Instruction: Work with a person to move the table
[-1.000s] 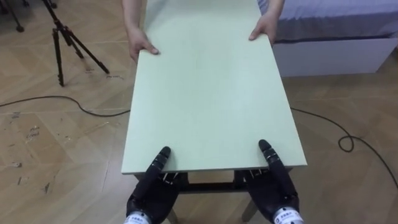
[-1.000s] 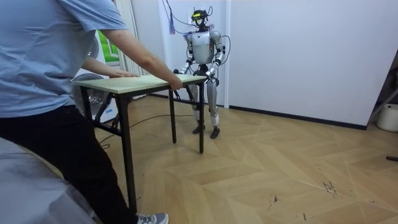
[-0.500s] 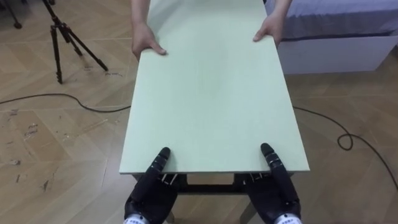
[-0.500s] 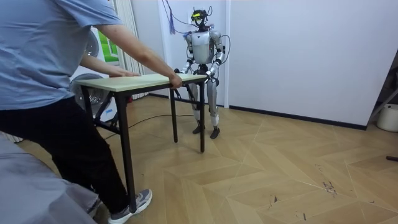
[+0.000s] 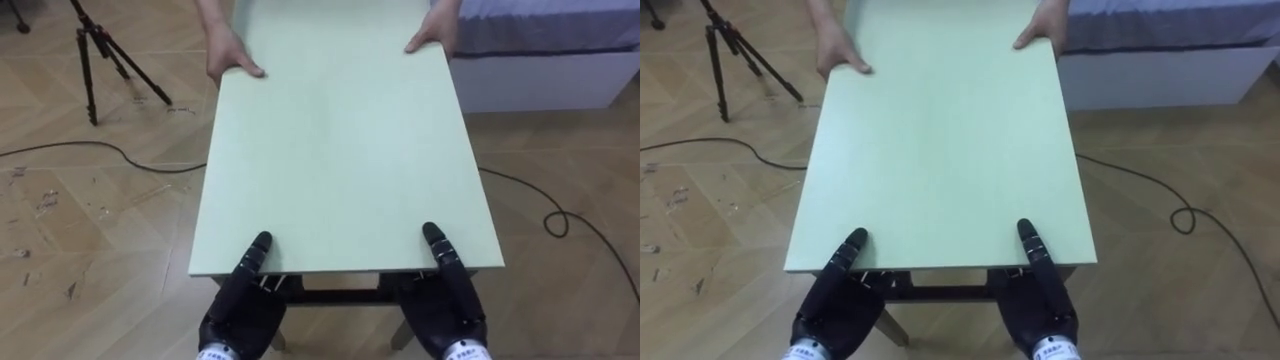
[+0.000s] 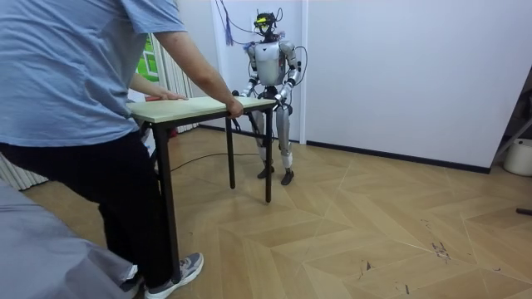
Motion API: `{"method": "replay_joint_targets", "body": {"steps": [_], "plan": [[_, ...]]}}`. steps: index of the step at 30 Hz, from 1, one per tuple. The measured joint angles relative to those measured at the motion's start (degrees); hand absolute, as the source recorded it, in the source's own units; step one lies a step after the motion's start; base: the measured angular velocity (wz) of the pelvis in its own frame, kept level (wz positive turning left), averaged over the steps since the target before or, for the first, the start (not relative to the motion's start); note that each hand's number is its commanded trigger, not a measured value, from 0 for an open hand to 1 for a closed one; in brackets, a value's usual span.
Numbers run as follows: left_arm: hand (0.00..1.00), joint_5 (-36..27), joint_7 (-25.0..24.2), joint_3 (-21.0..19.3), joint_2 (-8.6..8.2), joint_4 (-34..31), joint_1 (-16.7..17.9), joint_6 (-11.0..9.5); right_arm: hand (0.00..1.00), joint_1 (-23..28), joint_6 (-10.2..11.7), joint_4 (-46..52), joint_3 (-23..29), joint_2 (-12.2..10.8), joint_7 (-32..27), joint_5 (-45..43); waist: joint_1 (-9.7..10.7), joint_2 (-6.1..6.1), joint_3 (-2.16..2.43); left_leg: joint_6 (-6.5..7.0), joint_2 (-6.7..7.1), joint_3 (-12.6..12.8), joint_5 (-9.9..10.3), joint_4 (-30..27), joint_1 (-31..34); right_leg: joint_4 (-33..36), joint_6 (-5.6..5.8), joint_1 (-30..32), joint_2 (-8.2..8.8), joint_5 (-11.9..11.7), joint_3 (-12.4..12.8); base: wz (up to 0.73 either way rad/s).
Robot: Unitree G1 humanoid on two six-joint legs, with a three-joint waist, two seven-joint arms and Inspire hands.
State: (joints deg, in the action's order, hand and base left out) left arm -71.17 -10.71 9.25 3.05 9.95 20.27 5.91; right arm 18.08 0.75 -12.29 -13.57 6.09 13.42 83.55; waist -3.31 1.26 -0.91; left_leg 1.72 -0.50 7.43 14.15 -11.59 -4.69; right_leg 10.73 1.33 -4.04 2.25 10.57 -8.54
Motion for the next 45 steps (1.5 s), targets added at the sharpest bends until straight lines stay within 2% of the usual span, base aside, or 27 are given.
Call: {"method": "replay_joint_targets", "body": {"steps": [6, 12, 18, 21, 22, 23, 24, 25, 26, 28, 30, 32, 34, 35, 36, 37, 39, 41, 42, 43, 44, 45], "plan": [[1.0, -0.27, 0.17, 0.03, 0.25, -0.21, 0.31, -0.01, 1.0, 0.13, 0.9, 0.09, -0.96, 0.09, -0.12, -0.04, 0.02, -0.13, -0.04, 0.0, 0.04, -0.06, 0.0, 0.05, 0.26, 0.04, 0.0, 0.19, 0.06, 0.0, -0.14, 0.0], [1.0, -0.31, 1.25, 0.28, 0.21, -4.08, 1.62, -0.05, 1.0, 0.46, 1.22, 1.82, -0.98, 0.18, -0.18, 0.85, 0.09, -0.76, -0.14, -0.01, -0.01, -0.09, 0.0, -0.17, 1.68, 0.05, 0.0, 1.21, 0.03, 0.0, -0.36, 0.01], [1.0, -0.35, 2.51, 1.86, 0.57, -6.57, 2.7, -2.34, 1.0, 1.38, 2.51, 3.26, -2.13, 0.33, -0.17, 1.91, 0.1, -1.6, 0.14, -0.01, -0.2, -0.32, 0.0, -1.66, 3.01, 0.19, 0.0, 2.02, 0.1, 0.0, -0.82, 0.02], [1.0, -0.48, 2.52, 2.34, 0.67, -6.57, 3.08, -2.72, 1.0, 2.37, 3.2, 3.37, -2.75, 0.1, -0.01, 2.38, 0.33, -1.63, 0.12, -0.03, -0.42, -2.46, 0.02, -3.24, 3.22, 1.73, -0.01, 1.94, -0.07, 0.01, -0.9, 0.1], [1.0, -0.45, 2.53, 3.13, 0.92, -6.5, 3.15, -2.8, 1.0, 2.92, 3.53, 3.37, -2.95, 0.18, 0.16, 2.82, 0.35, -1.62, 0.06, -0.04, -0.94, -3.39, 0.02, -4.64, 3.48, 3.61, -0.03, 2.31, -0.26, 0.02, -0.9, 0.16], [1.0, -0.25, 2.52, 3.74, 1.1, -6.48, 3.28, -3.14, 1.0, 3.48, 3.57, 3.36, -2.84, 0.17, 0.43, 3.03, 0.23, -1.47, -0.04, -0.05, -1.34, -4.12, 0.03, -6.42, 3.99, 6.46, -0.3, 3.33, -0.44, 0.18, -0.78, 0.1], [1.0, -0.21, 2.49, 4.17, 1.18, -6.48, 3.68, -3.63, 1.0, 3.97, 3.5, 3.37, -2.76, 0.1, 0.51, 3.15, -0.1, -1.42, -0.11, -0.43, -1.79, -5.2, 0.25, -8.79, 4.96, 7.45, -1.71, 4.89, -1.17, 0.84, 0.49, 0.0], [1.0, -0.22, 2.31, 4.19, 1.31, -6.54, 3.93, -3.92, 1.0, 4.02, 3.38, 3.39, -2.8, 0.05, 0.52, 3.15, -0.21, -1.57, -0.09, -1.05, -1.83, -5.5, 0.61, -10.4, 5.89, 5.88, -2.1, 5.21, -1.83, 0.62, 1.53, -0.22], [1.0, -0.45, 1.95, 3.81, 1.5, -6.55, 4.18, -4.02, 1.0, 3.86, 3.25, 3.43, -2.85, 0.38, 0.55, 3.18, -0.73, -1.83, 0.02, -2.78, -2.07, -5.89, 1.7, -14.11, 8.74, 4.89, -3.1, 5.44, -2.28, 0.75, 0.49, -0.26], [1.0, -1.04, 2.13, 4.07, 1.84, -6.53, 4.33, -3.67, 1.0, 3.81, 3.46, 3.44, -3.27, 1.24, 0.87, 3.83, -1.21, -0.95, -0.17, -3.27, -2.61, -5.93, 1.89, -18.55, 12.2, 4.99, -3.28, 6.25, -2.9, 0.64, -1.12, 0.0], [1.0, -0.96, 2.39, 4.65, 1.79, -6.53, 4.31, -3.67, 1.0, 4.27, 4.13, 3.48, -3.4, 1.32, 1.04, 3.21, -1.09, -0.78, -0.06, -3.76, -3.05, -6.26, 1.58, -19.17, 12.53, 4.91, -3.78, 6.18, -3.53, 0.9, -1.3, 0.24], [1.0, -0.54, 2.32, 4.99, 1.44, -6.59, 4.29, -4.1, 1.0, 4.74, 4.69, 3.9, -3.03, 1.6, 1.36, 3.01, -0.7, -0.3, 0.1, -4.96, -3.93, -5.77, 0.96, -19.64, 13.32, 3.52, -5.12, 6.49, -3.57, 0.26, -2.59, 0.05], [1.0, -0.81, 1.84, 4.93, 1.43, -6.58, 4.69, -4.03, 1.0, 4.42, 4.53, 4.3, -3.02, 2.43, 1.15, 2.59, -0.5, 1.09, 0.03, -6.22, -5.97, -5.03, 2.08, -26.14, 14.99, 2.98, -6.18, 7.01, -4.38, -0.13, -4.96, -0.24], [1.0, -1.65, 0.99, 4.92, 1.36, -6.58, 5.81, -3.87, 1.0, 4.24, 3.81, 4.56, -2.94, 2.92, 0.68, 2.18, -0.17, 2.73, 0.16, -6.83, -7.18, -4.69, 2.59, -31.85, 14.57, 3.22, -6.67, 6.72, -5.41, -0.41, -7.27, -0.34], [1.0, -2.51, 0.89, 4.93, 1.32, -6.57, 6.0, -3.7, 1.0, 4.05, 3.36, 4.65, -2.75, 2.91, 0.45, 1.94, 0.14, 3.22, -0.04, -6.76, -7.6, -4.94, 2.79, -33.18, 13.83, 3.38, -6.81, 6.52, -5.72, -0.46, -7.97, -0.11], [1.0, -2.61, 0.9, 4.88, 1.35, -6.57, 5.85, -3.59, 1.0, 3.6, 2.92, 4.65, -2.59, 2.95, 0.4, 1.8, 1.43, 3.73, -0.39, -7.04, -7.73, -5.03, 3.52, -33.01, 12.47, 3.98, -7.05, 7.21, -5.87, -0.59, -9.49, 0.27], [1.0, -2.46, 1.02, 4.67, 1.7, -6.59, 4.46, -3.64, 1.0, 2.82, 2.83, 4.75, -2.24, 2.5, 0.4, 1.75, 2.56, 3.67, -0.84, -6.72, -7.74, -4.69, 5.39, -28.83, 10.2, 5.92, -7.22, 9.66, -5.18, -0.69, -11.0, 0.34], [1.0, -2.42, 1.34, 4.41, 1.99, -6.62, 1.11, -4.0, 1.0, 0.42, 1.98, 4.72, -0.6, 1.68, 0.4, 1.62, 2.86, 3.44, -1.0, -6.41, -7.72, -3.81, 9.43, -19.24, 8.64, 9.02, -7.53, 15.25, -4.07, -1.4, -12.68, 0.11], [1.0, -2.41, 1.51, 4.34, 2.09, -6.61, 0.19, -4.07, 1.0, -0.2, 1.62, 4.64, -0.03, 0.94, 0.39, 1.51, 2.63, 3.43, -1.01, -5.54, -7.75, -2.74, 10.22, -17.19, 8.66, 10.23, -7.53, 16.89, -3.75, -1.74, -12.96, -0.07], [1.0, -2.25, 2.0, 4.29, 2.15, -6.46, -1.65, -4.19, 1.0, -1.09, 1.17, 4.39, 1.3, 0.08, 0.38, 1.15, 1.78, 3.16, -1.14, -2.94, -7.42, -0.87, 11.12, -15.55, 9.59, 12.86, -7.4, 19.87, -2.7, -2.36, -13.22, -0.16], [1.0, -1.77, 3.08, 4.65, 2.2, -6.23, -2.71, -4.48, 1.0, -1.32, 0.93, 3.89, 1.95, -0.82, 0.26, 0.78, 1.37, 2.45, -1.16, -1.84, -6.08, -1.43, 10.16, -15.65, 10.49, 15.31, -6.67, 21.95, -1.26, -3.42, -12.82, -0.08], [1.0, -1.11, 3.54, 4.62, 2.18, -5.96, -2.7, -4.77, 1.0, -1.11, 0.39, 3.57, 2.39, -1.26, 0.24, 0.29, 1.64, 2.39, -1.13, -0.76, -4.4, -3.0, 9.31, -15.01, 10.41, 16.12, -5.5, 23.22, -0.13, -4.32, -11.33, 0.0]]}}
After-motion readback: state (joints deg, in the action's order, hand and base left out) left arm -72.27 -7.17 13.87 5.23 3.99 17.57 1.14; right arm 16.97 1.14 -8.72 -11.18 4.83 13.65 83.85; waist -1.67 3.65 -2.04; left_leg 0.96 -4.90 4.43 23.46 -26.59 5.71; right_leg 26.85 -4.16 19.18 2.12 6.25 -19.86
